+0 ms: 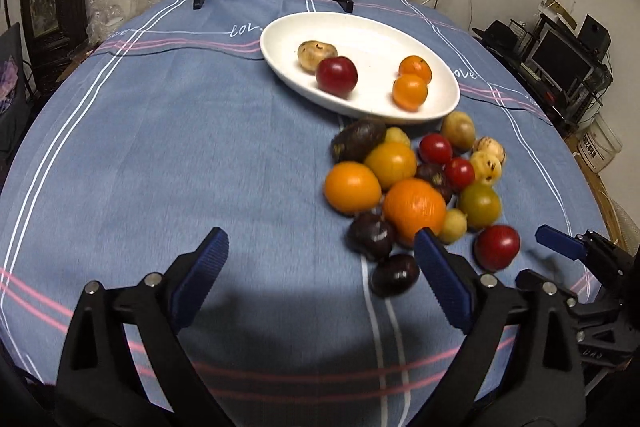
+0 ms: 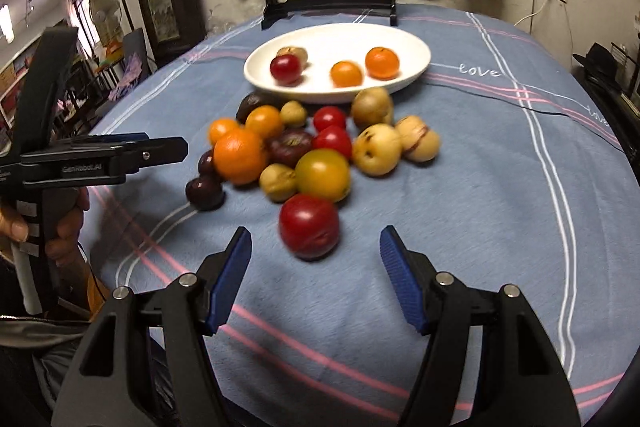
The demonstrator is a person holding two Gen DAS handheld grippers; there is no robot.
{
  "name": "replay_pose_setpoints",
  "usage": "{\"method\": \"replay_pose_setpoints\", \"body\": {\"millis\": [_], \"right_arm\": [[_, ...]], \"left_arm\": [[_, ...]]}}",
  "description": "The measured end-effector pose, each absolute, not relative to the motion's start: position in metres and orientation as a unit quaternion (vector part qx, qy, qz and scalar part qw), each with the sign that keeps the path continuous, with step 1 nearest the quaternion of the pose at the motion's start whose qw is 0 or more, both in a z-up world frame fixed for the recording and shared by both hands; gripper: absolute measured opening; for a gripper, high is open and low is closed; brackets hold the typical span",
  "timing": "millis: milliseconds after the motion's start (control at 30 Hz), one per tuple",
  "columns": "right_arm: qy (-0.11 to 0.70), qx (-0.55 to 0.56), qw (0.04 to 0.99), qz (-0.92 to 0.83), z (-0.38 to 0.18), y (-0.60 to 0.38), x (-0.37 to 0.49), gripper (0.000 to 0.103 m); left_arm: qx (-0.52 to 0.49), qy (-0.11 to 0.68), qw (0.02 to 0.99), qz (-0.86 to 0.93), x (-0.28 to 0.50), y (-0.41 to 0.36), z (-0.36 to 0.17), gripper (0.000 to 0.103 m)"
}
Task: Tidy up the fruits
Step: 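Grasp a dark plum with the left tool while the right tool grasps a red tomato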
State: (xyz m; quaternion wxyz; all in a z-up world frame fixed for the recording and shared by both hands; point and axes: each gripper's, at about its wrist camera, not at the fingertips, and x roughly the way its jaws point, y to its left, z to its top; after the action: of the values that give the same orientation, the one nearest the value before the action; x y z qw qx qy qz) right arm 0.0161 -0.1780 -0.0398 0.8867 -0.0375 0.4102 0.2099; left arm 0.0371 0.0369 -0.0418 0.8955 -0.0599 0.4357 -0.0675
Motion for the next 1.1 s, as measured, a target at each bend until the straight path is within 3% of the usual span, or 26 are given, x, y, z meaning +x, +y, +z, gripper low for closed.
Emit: {"method": "replay_pose_setpoints", "body": {"millis": [367,633,1100], "right_arm": [[0.434,-0.054,0.878,0.196,-0.058,-0.162,0.031,0.067],[0.436,-0.049,0.878,0.191,-0.064,-0.164,0.04,0.04],[0.434,0.008,0.879,0.196,-0.059,-0.197,0.031,0.04]], "left_arm": [[-0.055,0.449,0.889,-0.073,0.018,0.027,-0.06,0.097],[-0.032,0.461,0.884,-0.071,0.022,0.017,-0.067,0.097],[-0.008,0.453,0.888,-0.079,0.025,-0.002,-0.068,0.097]]}}
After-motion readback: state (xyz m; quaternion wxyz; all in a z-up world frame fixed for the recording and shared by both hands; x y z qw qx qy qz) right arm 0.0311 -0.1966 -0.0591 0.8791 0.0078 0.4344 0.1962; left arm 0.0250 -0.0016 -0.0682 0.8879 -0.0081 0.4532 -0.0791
